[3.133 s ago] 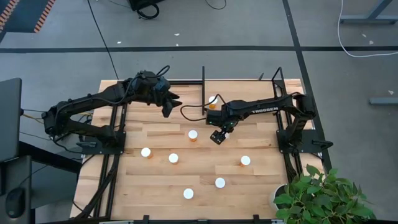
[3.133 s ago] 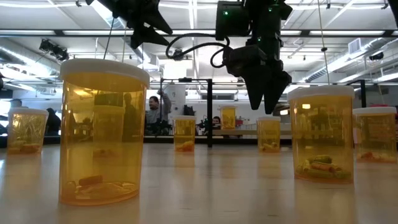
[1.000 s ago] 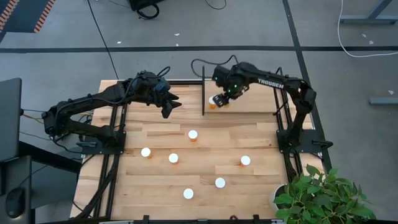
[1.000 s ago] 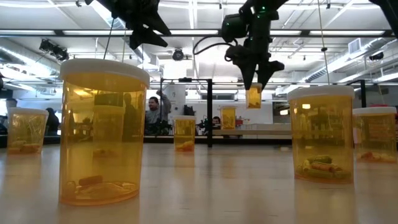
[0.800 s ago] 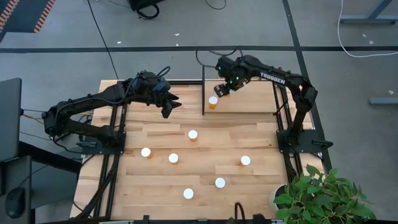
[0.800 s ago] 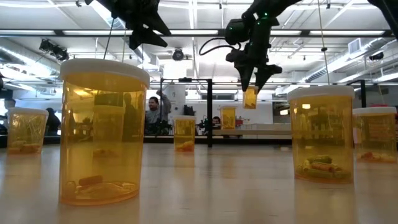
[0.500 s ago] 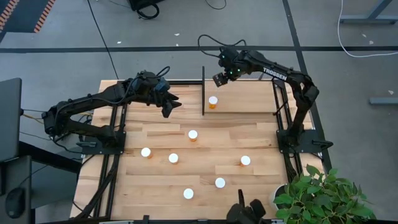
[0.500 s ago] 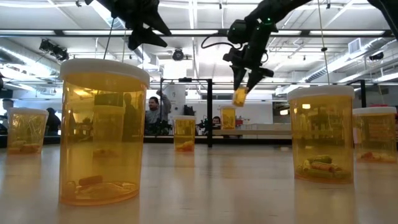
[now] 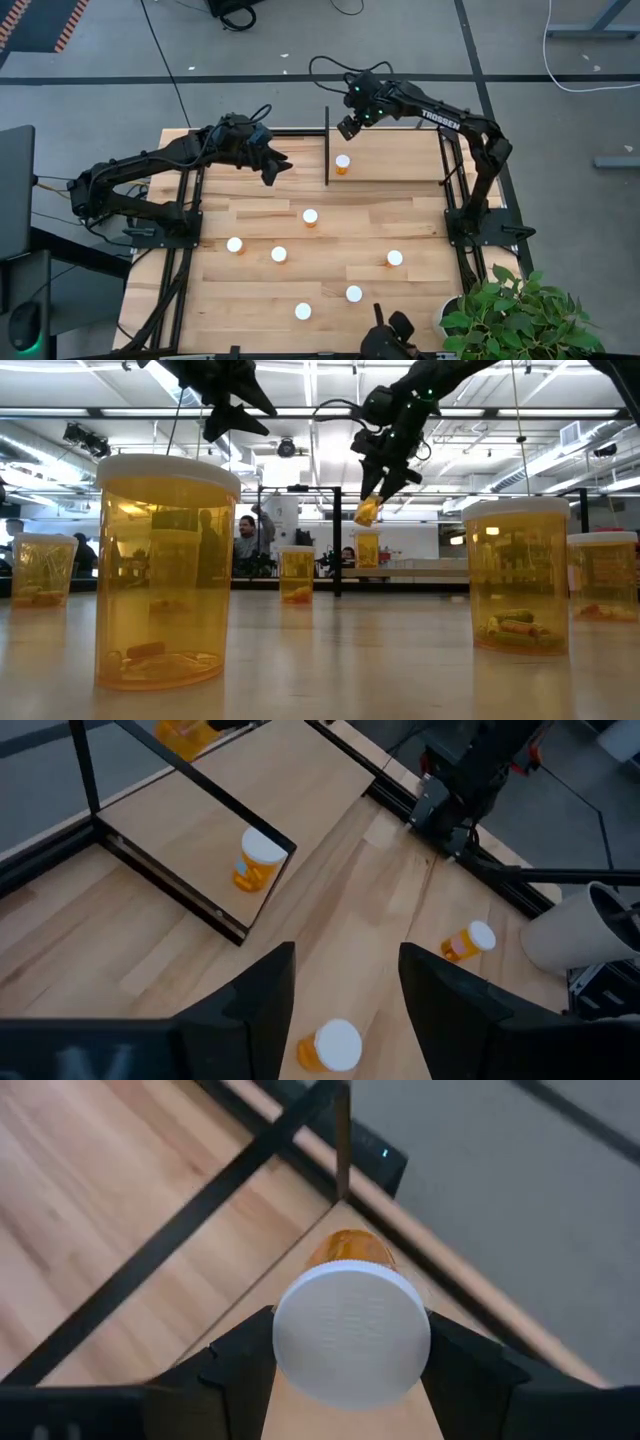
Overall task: Pick and place medicine bottles onto shelf by color
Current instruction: Put the orange pill bottle on the shelf
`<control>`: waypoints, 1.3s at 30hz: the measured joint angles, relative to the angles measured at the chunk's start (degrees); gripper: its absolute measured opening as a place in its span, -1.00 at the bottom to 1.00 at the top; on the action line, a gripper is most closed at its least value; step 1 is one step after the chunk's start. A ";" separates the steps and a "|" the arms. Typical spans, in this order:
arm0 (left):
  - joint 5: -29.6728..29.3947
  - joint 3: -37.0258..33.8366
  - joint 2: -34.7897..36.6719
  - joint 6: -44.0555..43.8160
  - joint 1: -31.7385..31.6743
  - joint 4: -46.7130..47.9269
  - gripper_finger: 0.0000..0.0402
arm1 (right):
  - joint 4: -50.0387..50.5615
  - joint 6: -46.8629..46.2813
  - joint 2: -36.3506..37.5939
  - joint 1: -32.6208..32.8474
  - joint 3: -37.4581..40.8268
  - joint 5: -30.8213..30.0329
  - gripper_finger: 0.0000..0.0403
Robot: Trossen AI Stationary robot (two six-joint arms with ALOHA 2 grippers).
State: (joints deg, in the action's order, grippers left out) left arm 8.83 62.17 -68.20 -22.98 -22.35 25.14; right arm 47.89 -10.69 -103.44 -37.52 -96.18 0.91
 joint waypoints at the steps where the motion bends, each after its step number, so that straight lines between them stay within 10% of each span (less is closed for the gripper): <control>1: 0.00 0.00 0.00 -0.10 0.13 0.01 -0.08 | -0.04 0.56 -0.56 -0.31 0.02 -0.01 0.12; 19: -0.01 0.00 -0.02 1.01 -0.77 0.16 -0.08 | 17.59 5.39 -21.71 -1.00 -24.76 -0.24 0.12; 39: -0.01 0.00 -0.02 4.57 -3.89 0.14 -0.05 | 22.68 10.02 -24.08 -0.15 -25.10 0.56 0.12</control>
State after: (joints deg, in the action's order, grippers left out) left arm 8.82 62.17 -68.23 -18.41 -26.24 25.28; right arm 70.57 -0.68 -127.52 -37.68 -121.27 1.47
